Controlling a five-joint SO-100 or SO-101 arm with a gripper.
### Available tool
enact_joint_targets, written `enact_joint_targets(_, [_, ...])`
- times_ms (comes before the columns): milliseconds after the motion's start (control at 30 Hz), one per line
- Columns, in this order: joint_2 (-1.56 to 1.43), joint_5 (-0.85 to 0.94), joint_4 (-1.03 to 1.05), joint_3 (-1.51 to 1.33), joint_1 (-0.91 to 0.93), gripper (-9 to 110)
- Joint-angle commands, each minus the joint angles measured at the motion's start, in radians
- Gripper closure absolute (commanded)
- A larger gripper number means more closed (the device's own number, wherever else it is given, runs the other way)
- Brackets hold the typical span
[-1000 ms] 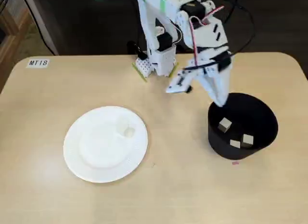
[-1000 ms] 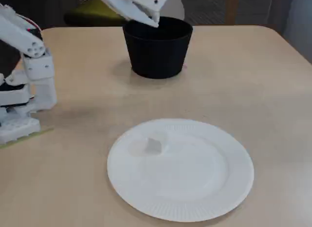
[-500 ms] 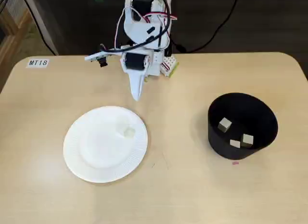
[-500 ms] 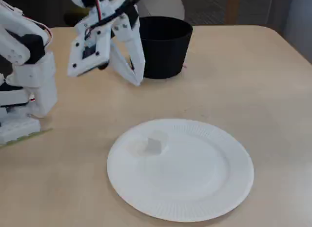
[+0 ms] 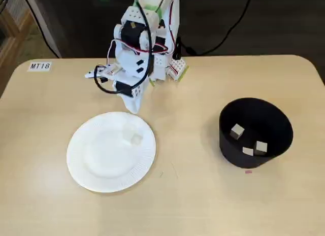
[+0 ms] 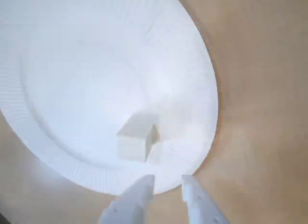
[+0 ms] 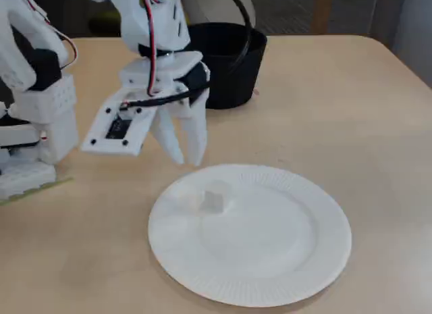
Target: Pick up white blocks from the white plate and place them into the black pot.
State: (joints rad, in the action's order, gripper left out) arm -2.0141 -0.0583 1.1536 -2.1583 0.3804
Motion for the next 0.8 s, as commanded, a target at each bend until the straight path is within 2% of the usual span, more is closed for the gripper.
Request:
enact_joint_targets(0, [0.029, -0.041, -0.005, 0.052, -0.02, 80])
enact_joint_targets(167, [0.118, -0.071, -0.003, 0.11, -0.028, 73])
enact_joint_targets(767, [0.388, -0.069, -0.112, 0.219, -0.015, 71])
